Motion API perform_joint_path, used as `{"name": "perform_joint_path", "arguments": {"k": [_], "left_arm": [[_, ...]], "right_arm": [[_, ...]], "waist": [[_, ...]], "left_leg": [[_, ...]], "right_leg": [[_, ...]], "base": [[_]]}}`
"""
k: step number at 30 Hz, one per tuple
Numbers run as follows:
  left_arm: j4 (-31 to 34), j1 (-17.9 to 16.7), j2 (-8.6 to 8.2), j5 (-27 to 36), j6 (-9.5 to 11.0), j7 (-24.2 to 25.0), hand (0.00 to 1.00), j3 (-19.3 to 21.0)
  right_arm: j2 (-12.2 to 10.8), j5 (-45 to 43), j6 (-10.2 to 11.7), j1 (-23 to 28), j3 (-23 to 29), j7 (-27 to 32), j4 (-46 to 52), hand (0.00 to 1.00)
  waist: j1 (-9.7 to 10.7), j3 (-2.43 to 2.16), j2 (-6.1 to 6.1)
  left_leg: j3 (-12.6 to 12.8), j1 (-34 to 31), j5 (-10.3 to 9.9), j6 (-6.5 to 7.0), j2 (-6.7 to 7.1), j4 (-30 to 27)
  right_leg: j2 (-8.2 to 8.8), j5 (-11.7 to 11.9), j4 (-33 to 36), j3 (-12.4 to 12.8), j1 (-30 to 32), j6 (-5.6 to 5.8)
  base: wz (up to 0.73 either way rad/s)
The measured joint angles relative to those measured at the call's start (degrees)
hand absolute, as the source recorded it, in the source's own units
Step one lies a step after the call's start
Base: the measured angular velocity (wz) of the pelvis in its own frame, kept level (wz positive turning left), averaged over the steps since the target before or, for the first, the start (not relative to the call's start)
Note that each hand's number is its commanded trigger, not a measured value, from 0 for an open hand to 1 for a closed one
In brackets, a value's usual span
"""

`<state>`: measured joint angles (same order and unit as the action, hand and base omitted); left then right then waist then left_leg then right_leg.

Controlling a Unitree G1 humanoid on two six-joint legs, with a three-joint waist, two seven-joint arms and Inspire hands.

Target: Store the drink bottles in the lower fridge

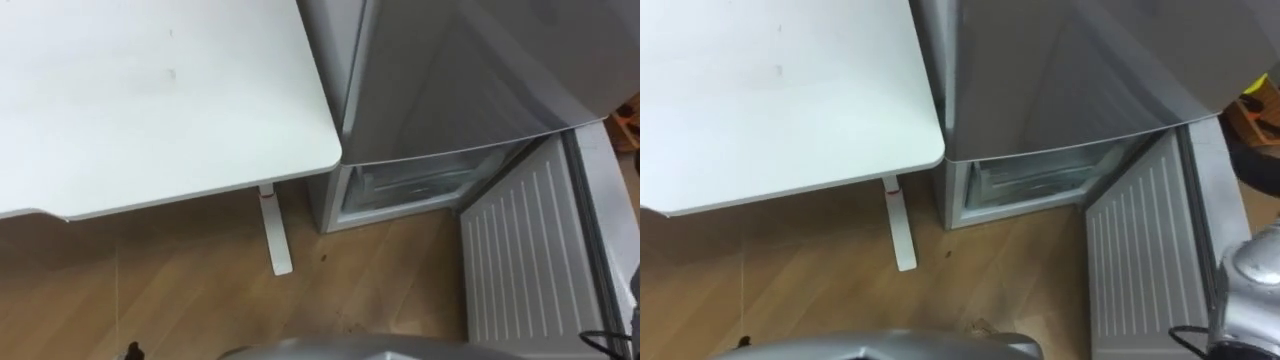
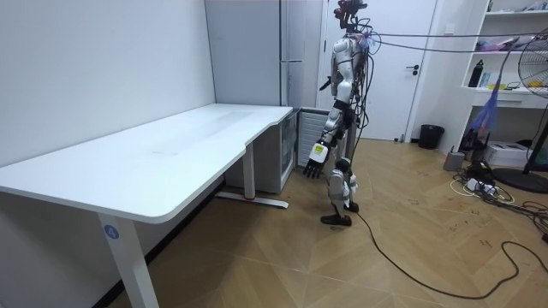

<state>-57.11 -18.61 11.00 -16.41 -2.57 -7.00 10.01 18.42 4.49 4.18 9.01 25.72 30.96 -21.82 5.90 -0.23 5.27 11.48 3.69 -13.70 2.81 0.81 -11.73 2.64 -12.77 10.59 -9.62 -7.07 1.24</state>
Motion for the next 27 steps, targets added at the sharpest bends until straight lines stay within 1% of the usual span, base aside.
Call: {"name": "perform_joint_path", "arguments": {"k": [2,5,8,11,13,16,19,21,23,25,26,27], "left_arm": [[0.5,-0.1,0.03,0.0,0.0,0.3,0.0,0.8],[1.8,0.0,0.02,0.0,-0.9,0.7,0.0,1.1],[1.9,0.0,-0.01,-0.1,-1.3,1.4,0.0,1.7],[1.9,0.0,0.07,-0.1,-2.2,2.3,0.0,2.8],[1.9,-0.1,0.04,-0.3,-2.8,3.0,0.0,3.2],[2.0,-0.2,0.13,-0.7,-3.4,3.1,0.0,3.5],[2.0,-0.1,0.84,-0.7,-3.5,3.3,0.0,3.5],[2.0,0.2,1.33,-0.7,-3.7,3.7,0.0,3.5],[2.2,0.3,1.49,-0.7,-3.8,3.8,0.0,3.5],[2.2,0.3,1.66,-1.0,-4.2,4.1,0.0,3.5],[2.2,0.3,1.71,-1.1,-4.3,4.2,0.0,3.5],[2.2,0.2,1.73,-1.3,-4.5,4.4,0.0,3.5]], "right_arm": [[0.0,1.6,-0.2,0.1,1.1,0.6,-1.7,0.0],[0.0,2.9,-1.5,0.0,2.6,0.7,-3.3,0.0],[1.2,3.5,-1.9,-0.1,4.2,0.6,-4.9,0.0],[3.9,5.6,-2.4,-0.1,5.1,0.1,-6.7,0.0],[5.9,8.1,-3.2,-0.1,5.6,-0.3,-9.1,0.0],[8.0,13.2,-4.3,-0.2,5.6,-2.8,-12.8,0.0],[8.5,17.3,-5.3,-1.2,5.6,-5.1,-17.3,0.0],[8.5,20.2,-5.6,-1.3,5.5,-7.1,-19.8,0.0],[8.5,22.0,-6.0,-1.7,5.4,-9.4,-22.9,0.0],[8.6,26.1,-7.4,-2.9,4.9,-12.7,-27.4,0.0],[8.5,27.1,-7.9,-3.0,4.8,-13.6,-28.2,0.0],[8.6,29.1,-8.2,-3.1,4.7,-15.9,-30.5,0.0]], "waist": [[0.1,0.05,0.16],[0.7,0.07,0.43],[1.4,0.06,0.66],[2.0,0.07,0.89],[1.8,0.05,1.03],[1.8,-0.01,1.32],[1.8,-0.13,1.72],[1.8,-0.08,1.77],[1.7,-0.09,1.8],[1.6,-0.05,1.73],[1.7,-0.05,1.73],[1.7,-0.04,1.69]], "left_leg": [[0.0,0.0,0.0,0.0,0.0,0.0],[0.0,0.0,0.0,0.0,0.01,0.0],[0.0,-0.1,0.0,0.02,-0.03,0.0],[0.0,-0.2,0.0,0.01,-0.1,0.3],[0.2,-0.1,0.1,-0.04,-0.16,0.3],[0.4,0.1,0.1,-0.08,-0.2,-0.1],[0.6,0.4,0.1,-0.08,-0.26,-0.2],[0.4,0.2,0.1,-0.09,-0.3,-0.7],[0.3,0.2,0.1,-0.07,-0.28,-0.5],[0.3,0.0,0.1,-0.06,-0.32,-0.4],[0.4,0.0,0.1,-0.07,-0.35,-0.3],[0.4,0.1,0.1,-0.09,-0.41,-0.4]], "right_leg": [[0.0,0.0,0.0,0.0,0.1,0.0],[-0.01,0.0,0.0,0.0,-0.1,0.0],[-0.05,0.0,0.0,0.2,0.1,0.0],[-0.11,0.0,0.0,0.3,0.3,0.0],[-0.15,0.0,0.1,0.4,0.3,0.0],[-0.23,0.0,0.0,0.9,0.2,-0.04],[-0.3,0.1,0.0,1.7,0.0,-0.1],[-0.31,0.1,0.0,1.6,-0.2,-0.22],[-0.31,0.2,0.1,1.7,-0.1,-0.25],[-0.35,0.2,0.1,1.7,0.1,-0.4],[-0.38,0.3,0.1,1.7,0.2,-0.45],[-0.43,0.3,0.0,1.7,0.1,-0.51]], "base": [[0.0],[-0.01],[-0.01],[-0.05],[-0.07],[-0.05],[-0.03],[0.02],[0.0],[-0.06],[-0.06],[0.0]]}}
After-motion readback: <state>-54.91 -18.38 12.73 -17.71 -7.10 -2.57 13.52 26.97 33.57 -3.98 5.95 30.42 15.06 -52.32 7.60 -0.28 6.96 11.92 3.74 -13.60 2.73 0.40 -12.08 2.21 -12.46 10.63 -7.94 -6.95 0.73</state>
